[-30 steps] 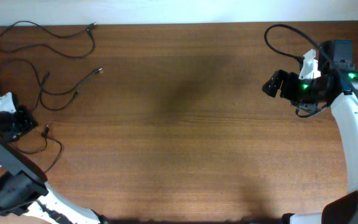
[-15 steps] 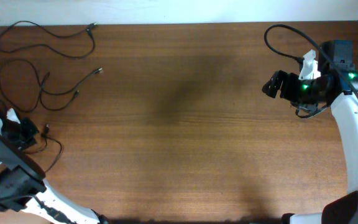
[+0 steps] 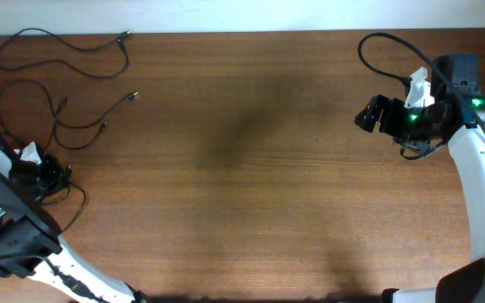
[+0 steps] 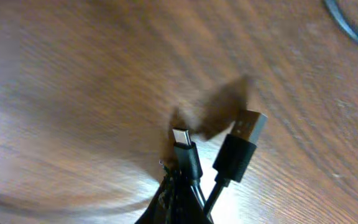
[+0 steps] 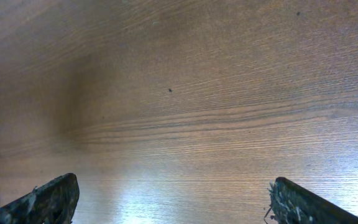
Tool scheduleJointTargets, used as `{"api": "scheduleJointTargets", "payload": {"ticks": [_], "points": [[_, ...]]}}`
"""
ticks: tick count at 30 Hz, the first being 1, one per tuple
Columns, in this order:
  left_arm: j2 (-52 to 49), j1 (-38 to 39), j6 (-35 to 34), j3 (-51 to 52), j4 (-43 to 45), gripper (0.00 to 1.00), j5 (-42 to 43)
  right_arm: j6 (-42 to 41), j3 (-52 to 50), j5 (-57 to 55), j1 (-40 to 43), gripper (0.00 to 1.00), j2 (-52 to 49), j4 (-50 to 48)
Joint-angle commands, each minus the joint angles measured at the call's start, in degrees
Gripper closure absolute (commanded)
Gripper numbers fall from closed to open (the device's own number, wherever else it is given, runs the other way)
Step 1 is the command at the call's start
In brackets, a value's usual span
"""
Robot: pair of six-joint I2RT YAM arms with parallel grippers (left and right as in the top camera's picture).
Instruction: Untangle cables
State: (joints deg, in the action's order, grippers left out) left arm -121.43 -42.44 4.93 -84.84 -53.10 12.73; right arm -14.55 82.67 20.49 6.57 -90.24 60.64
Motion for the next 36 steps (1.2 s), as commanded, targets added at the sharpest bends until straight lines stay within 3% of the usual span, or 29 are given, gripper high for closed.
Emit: {"api": "scheduleJointTargets", "payload": {"ticks": [1, 6, 13, 20, 25, 31, 34, 36], "points": [[-0.87, 1.46, 4.28, 0.72, -1.18, 1.00, 2.10, 0.55, 0.22, 0.55, 0.22, 0.01, 0.00, -0.15], [-0.87, 3.13, 8.04, 2.29, -2.56, 1.00, 2.12, 0.57, 0.22, 0.55, 0.22, 0.01, 0.00, -0.15], [-0.87, 4.81, 22.80, 6.08, -6.45, 1.00, 5.46, 0.57, 0.22, 0.52, 0.22, 0.01, 0.00, -0.13], [-0.81, 4.76, 22.49, 5.99, -9.14, 1.00, 3.85, 0.59, 0.22, 0.52, 0.22, 0.01, 0.00, -0.15], [0.48, 1.84, 11.41, 1.20, -8.79, 1.00, 0.04, 0.59, 0.20, 0.52, 0.22, 0.01, 0.00, 0.07], [8.00, -0.94, 9.03, -5.79, -6.71, 1.00, -0.57, 0.57, 0.22, 0.55, 0.20, 0.01, 0.00, -0.63], [9.73, -2.78, -0.63, -8.37, -5.73, 1.00, -6.78, 0.57, 0.22, 0.55, 0.22, 0.01, 0.00, -0.61], [9.88, -5.42, -13.62, -8.41, -6.43, 1.00, -15.34, 0.57, 0.22, 0.52, 0.22, 0.01, 0.00, -0.39]]}}
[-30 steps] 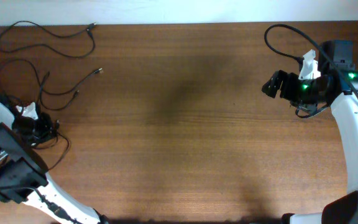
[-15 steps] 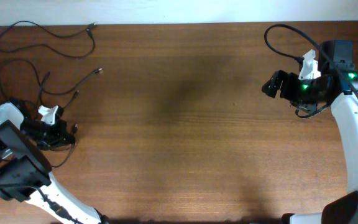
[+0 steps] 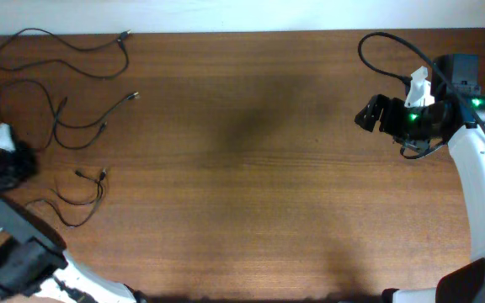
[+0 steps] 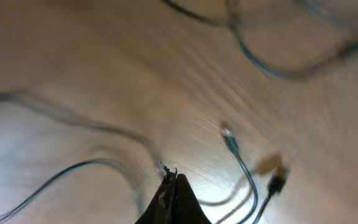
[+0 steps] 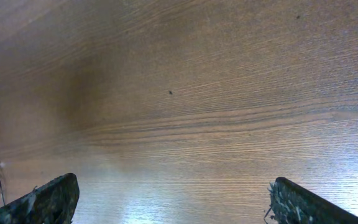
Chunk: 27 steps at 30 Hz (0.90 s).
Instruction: Untangle cables
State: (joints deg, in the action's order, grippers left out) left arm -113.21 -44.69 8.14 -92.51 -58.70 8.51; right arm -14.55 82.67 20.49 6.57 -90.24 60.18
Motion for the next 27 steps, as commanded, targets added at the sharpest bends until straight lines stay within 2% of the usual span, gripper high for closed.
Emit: {"api": "scheduleJointTargets", "payload": {"ticks": [1, 5, 8, 9, 13, 18, 27], "points": [[1.62, -4.15, -19.58, -0.52, -1.16, 1.00, -12.48, 0.57, 0.22, 0.55, 0.22, 0.01, 0.00, 0.09], [1.38, -8.81, -21.11, -0.28, -1.14, 1.00, -14.58, 0.57, 0.22, 0.52, 0.22, 0.01, 0.00, 0.02], [0.72, -11.56, -20.48, -0.26, -1.16, 1.00, -20.11, 0.57, 0.22, 0.55, 0.22, 0.01, 0.00, -0.44], [0.15, -12.55, -20.48, -0.22, -1.16, 0.97, -21.53, 0.55, 0.22, 0.55, 0.20, 0.02, 0.00, -0.72], [-2.03, -14.78, -21.40, -0.20, -2.49, 1.00, -21.66, 0.52, 0.22, 0.59, 0.20, 0.01, 0.00, -0.96], [-5.92, -18.23, -27.63, -0.20, -4.44, 1.00, -21.62, 0.55, 0.22, 0.76, 0.20, 0.01, 0.00, -0.04], [-13.38, -20.57, -28.04, -0.17, -5.18, 1.00, -21.14, -0.98, 0.22, 0.81, 0.20, 0.01, 0.00, -1.03]]}}
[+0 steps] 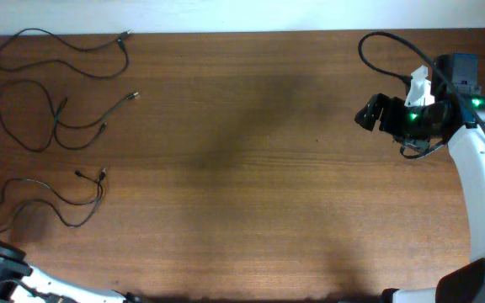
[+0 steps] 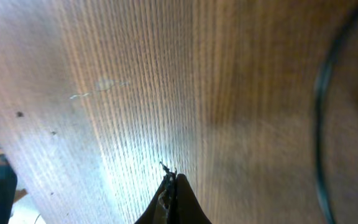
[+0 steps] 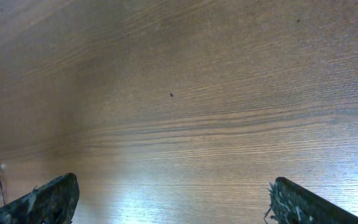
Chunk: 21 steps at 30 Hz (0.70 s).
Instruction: Untangle cables
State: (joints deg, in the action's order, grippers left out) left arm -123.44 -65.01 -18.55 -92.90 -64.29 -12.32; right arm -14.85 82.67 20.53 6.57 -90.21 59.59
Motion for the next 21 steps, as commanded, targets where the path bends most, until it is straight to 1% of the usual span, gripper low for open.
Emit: {"api": "scheduleJointTargets", "payload": {"ticks": [1, 4, 7, 10, 15, 18, 21], "points": [[-3.50, -0.24, -1.14, 0.22, 1.44, 1.00, 0.17, -0.68, 0.22, 0.74, 0.20, 0.01, -0.02, -0.44], [-3.61, -0.24, -0.92, 0.22, 4.17, 1.00, 1.79, -0.68, 0.22, 0.76, 0.20, 0.01, -0.02, -0.39], [-3.63, -0.24, 3.02, 0.22, 7.50, 1.00, 8.07, -0.68, 0.22, 0.79, 0.20, 0.02, -0.02, -0.20], [-3.63, -0.24, 2.99, 0.22, 9.84, 1.00, 11.34, -1.70, 0.22, 0.96, 0.20, 0.02, -0.02, -0.20], [-3.63, -0.24, 3.76, 0.22, 13.75, 1.00, 12.70, -2.16, 0.22, 1.88, 0.20, 0.01, -0.02, -0.15], [-3.63, -0.24, 6.25, 0.22, 16.22, 1.00, 13.14, -2.19, 0.22, 1.99, 0.20, 0.01, -0.02, 0.26], [-3.63, -0.24, 9.60, 0.22, 18.47, 1.00, 15.91, -2.16, 0.22, 1.99, 0.20, 0.02, -0.02, 0.70]]}}
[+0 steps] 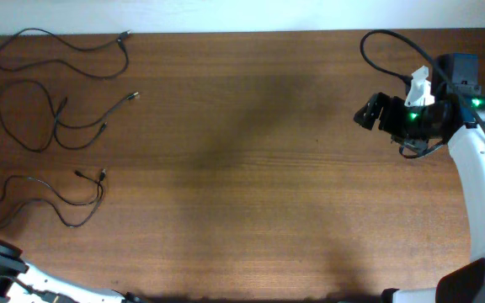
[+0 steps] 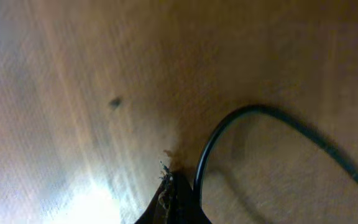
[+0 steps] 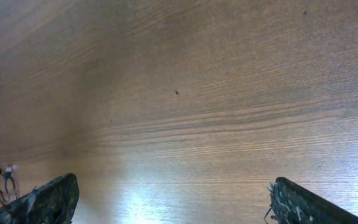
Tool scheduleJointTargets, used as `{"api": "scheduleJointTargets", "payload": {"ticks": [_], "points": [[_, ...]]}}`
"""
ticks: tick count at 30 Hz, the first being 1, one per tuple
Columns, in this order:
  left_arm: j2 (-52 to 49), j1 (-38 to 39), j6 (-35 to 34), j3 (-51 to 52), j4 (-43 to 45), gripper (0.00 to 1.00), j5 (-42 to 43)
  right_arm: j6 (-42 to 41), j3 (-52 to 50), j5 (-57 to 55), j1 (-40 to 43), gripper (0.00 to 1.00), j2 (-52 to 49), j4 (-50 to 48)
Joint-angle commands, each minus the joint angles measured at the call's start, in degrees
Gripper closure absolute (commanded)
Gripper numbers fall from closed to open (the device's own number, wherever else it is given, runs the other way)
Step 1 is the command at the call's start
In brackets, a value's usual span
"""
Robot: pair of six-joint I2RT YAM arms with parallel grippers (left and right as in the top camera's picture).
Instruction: Untangle cables
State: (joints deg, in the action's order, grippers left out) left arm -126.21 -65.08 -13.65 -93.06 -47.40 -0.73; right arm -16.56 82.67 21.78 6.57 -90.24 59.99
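Three thin black cables lie apart at the table's left in the overhead view: a top cable (image 1: 61, 46), a middle cable (image 1: 53, 118) and a lower cable (image 1: 57, 198). My left gripper (image 2: 171, 185) is shut at the near left corner. A black cable loop (image 2: 247, 115) curves down close beside its fingertips; whether they touch is unclear. My right gripper (image 1: 363, 113) hovers open at the far right, with its fingers (image 3: 48, 199) wide apart over bare wood.
The brown wooden table (image 1: 242, 168) has a white wall along its far edge. My right arm's own black cable (image 1: 386, 42) loops above it. Small cable plugs show at the left edge of the right wrist view.
The left wrist view has changed from bare wood with a cable arc at its right edge to a cable loop right beside the shut fingertips. The right wrist view has shifted slightly.
At first my left gripper sat shut at the table's left edge with the lower cable bunched by it, two plugs before its fingertips. Then it was further left and the cable lay spread on the table. Since then the arm has been at the near left corner.
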Motion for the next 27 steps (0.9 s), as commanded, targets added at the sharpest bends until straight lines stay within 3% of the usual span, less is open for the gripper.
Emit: {"api": "scheduleJointTargets", "payload": {"ticks": [1, 14, 17, 27], "points": [[-0.85, -0.17, 5.90, 0.37, 2.40, 1.00, 6.19, -0.46, 0.22, 0.74, 0.20, 0.01, 0.00, 0.50], [-0.85, -0.17, 12.04, 0.37, 10.84, 1.00, 12.57, -0.48, 0.22, 0.79, 0.20, 0.01, 0.00, 1.38], [-0.85, -0.17, 15.69, 0.37, 11.85, 1.00, 17.59, -0.48, 0.22, 0.79, 0.20, 0.01, 0.00, 1.38], [0.85, -0.22, 15.61, -4.83, 7.74, 1.00, 18.60, -0.46, 0.28, 2.05, 0.22, 0.01, 0.07, 1.36]]}}
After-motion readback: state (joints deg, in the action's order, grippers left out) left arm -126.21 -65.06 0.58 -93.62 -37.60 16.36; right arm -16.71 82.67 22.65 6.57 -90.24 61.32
